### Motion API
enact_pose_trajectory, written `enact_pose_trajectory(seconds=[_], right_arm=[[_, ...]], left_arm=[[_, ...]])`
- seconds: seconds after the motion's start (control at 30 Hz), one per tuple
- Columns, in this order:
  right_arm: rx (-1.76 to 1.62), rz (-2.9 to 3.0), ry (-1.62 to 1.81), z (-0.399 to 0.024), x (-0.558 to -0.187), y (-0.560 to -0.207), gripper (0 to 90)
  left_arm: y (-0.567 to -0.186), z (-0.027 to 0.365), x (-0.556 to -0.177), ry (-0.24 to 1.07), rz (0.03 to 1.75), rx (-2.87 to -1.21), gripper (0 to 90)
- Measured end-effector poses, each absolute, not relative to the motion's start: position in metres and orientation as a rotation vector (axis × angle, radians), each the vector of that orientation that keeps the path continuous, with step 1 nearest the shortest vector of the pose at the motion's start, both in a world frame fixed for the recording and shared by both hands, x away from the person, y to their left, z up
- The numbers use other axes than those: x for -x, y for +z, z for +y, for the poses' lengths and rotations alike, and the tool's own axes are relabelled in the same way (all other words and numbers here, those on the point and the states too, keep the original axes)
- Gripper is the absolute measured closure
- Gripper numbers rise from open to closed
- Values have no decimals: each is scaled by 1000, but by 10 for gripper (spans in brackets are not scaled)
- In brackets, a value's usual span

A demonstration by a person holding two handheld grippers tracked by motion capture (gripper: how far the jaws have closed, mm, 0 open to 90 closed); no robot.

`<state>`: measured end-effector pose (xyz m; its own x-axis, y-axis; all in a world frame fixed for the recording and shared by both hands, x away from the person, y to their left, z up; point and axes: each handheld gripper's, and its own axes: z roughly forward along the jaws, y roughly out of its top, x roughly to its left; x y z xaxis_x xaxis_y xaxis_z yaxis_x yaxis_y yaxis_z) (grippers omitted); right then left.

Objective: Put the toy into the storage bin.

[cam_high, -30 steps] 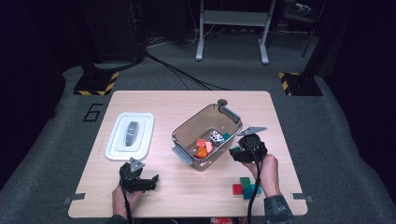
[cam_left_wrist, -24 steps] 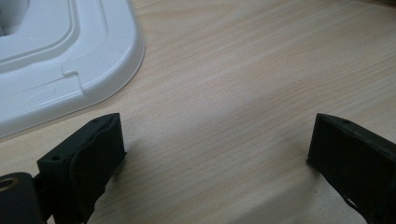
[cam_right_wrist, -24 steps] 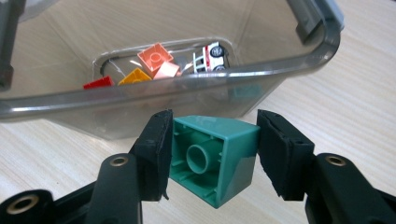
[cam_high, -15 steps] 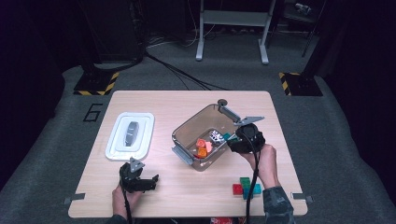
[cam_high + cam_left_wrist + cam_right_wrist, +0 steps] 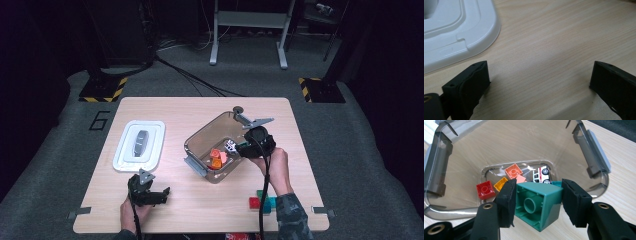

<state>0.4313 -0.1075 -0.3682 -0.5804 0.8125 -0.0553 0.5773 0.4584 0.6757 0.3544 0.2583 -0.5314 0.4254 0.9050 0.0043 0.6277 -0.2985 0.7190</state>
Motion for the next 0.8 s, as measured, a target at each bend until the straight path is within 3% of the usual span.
enact_pose_trajectory(seconds=[0.8], right_arm=[[-1120, 2462, 817, -77, -446, -384, 473]], left_arm=[[-531, 258, -354, 548, 1273, -2052, 1]])
